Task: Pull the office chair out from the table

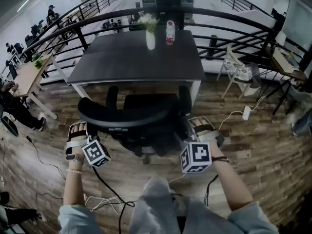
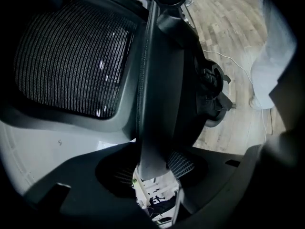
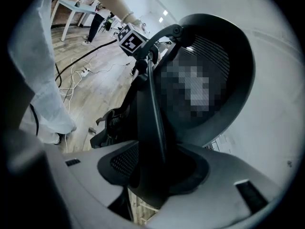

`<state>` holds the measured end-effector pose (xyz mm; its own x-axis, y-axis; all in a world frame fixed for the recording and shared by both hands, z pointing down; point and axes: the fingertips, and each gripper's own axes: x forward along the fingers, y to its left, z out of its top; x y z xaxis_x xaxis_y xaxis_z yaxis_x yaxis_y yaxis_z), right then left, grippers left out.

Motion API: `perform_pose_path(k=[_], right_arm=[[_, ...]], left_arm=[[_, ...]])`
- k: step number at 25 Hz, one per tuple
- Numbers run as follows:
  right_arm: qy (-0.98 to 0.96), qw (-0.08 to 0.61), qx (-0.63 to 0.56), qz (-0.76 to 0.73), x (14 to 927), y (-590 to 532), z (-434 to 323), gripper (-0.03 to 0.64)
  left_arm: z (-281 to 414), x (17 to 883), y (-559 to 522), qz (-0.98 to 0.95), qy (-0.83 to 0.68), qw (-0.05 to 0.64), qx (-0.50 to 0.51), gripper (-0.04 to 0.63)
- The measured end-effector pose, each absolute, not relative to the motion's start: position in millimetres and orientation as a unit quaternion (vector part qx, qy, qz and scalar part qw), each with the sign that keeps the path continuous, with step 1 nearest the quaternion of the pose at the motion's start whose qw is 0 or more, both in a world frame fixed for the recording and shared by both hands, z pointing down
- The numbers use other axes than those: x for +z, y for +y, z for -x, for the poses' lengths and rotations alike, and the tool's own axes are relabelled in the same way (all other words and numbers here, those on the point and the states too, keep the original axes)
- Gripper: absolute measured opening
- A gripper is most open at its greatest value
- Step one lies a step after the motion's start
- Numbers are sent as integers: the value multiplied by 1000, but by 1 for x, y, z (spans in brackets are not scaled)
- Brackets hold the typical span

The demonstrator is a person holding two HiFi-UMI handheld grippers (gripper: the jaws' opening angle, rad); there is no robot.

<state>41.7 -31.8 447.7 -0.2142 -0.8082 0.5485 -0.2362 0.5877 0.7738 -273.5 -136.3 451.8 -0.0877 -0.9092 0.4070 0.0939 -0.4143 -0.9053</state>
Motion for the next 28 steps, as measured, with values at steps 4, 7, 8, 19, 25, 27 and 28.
perform_pose_path(k=[4, 7, 8, 19, 25, 27, 28], right_arm=[[-725, 511, -290, -359, 447, 0, -35, 189], [-722, 509, -295, -365, 447, 18, -32, 189], [-721, 508, -295, -367, 449, 22, -32, 189], [-710, 520, -278, -386, 450, 36, -33, 193], [-687, 549, -267, -394, 454, 40, -37, 196], [-673, 560, -269, -401, 454, 39, -38, 196], [-668, 565, -269, -404, 454, 38, -40, 196]], left_arm=[[278, 451, -110, 545, 372, 395, -639, 199], [279, 452, -98, 544, 373, 397, -639, 199], [280, 453, -96, 543, 372, 398, -639, 199], [281, 451, -78, 549, 374, 408, -626, 201], [276, 457, -72, 576, 373, 411, -600, 202], [276, 458, -72, 581, 369, 413, -596, 202], [274, 457, -71, 585, 366, 410, -596, 202]])
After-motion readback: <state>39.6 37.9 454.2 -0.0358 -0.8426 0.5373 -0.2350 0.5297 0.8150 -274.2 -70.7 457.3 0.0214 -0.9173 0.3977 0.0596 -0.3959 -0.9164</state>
